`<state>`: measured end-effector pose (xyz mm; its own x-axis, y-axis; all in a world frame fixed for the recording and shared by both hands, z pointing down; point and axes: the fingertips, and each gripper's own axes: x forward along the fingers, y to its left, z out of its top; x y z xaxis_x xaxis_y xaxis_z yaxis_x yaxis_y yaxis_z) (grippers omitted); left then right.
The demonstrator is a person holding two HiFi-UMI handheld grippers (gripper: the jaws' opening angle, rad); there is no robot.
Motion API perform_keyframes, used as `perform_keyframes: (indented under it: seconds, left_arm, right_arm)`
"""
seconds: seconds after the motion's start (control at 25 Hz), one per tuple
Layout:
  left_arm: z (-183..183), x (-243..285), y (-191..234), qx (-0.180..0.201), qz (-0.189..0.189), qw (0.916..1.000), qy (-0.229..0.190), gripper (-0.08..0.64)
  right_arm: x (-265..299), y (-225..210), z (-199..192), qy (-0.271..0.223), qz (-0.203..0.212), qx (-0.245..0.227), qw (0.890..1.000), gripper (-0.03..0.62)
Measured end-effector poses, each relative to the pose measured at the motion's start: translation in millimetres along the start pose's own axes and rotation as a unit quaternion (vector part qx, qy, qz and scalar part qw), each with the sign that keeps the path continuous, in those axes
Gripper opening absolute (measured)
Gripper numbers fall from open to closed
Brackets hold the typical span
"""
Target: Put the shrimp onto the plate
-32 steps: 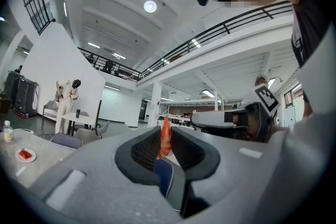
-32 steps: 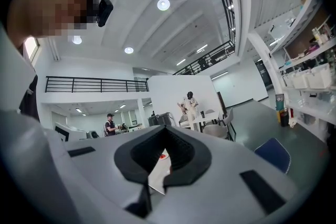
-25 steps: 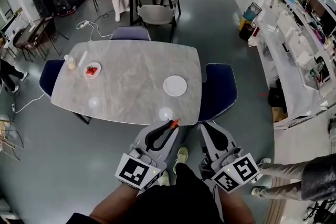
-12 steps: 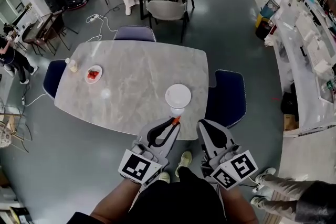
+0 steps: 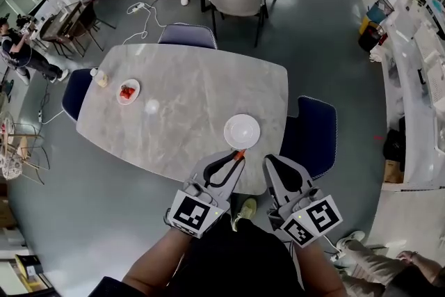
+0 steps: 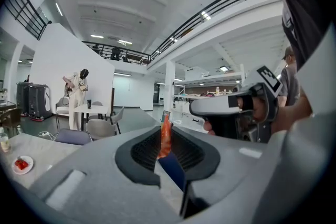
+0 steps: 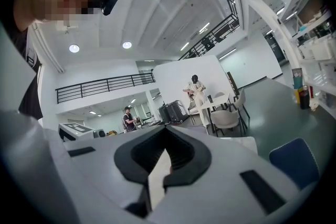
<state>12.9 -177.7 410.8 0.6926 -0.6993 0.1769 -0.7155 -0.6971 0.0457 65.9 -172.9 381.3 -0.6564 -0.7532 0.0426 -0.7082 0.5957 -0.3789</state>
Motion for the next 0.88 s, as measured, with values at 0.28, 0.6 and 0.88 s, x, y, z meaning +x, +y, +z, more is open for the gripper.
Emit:
perform_keyframes:
  seconds: [0.28,0.6,0.88]
  left_arm:
    - [-33.1,44.3,35.3,0.012,-0.014,0.9994,0.031,0.061]
    - [-98.1,92.3,68.3,0.033,-0.037,0.9957,0.078,0.061]
    - [-170.8,113.6,86.8,0.068,-0.05,0.9872,0.135,0.061]
  right_arm:
    - [36.7,-36.2,-10.3,0.002,-0.013,0.006,1.0,0.002]
    - [61.9,-81.5,-51.0,0.019,-0.043,0.028,0.998,0.002]
    - [87.1,-110.0,-91.4,0.033,-0.051,0.046,0.997,0.002]
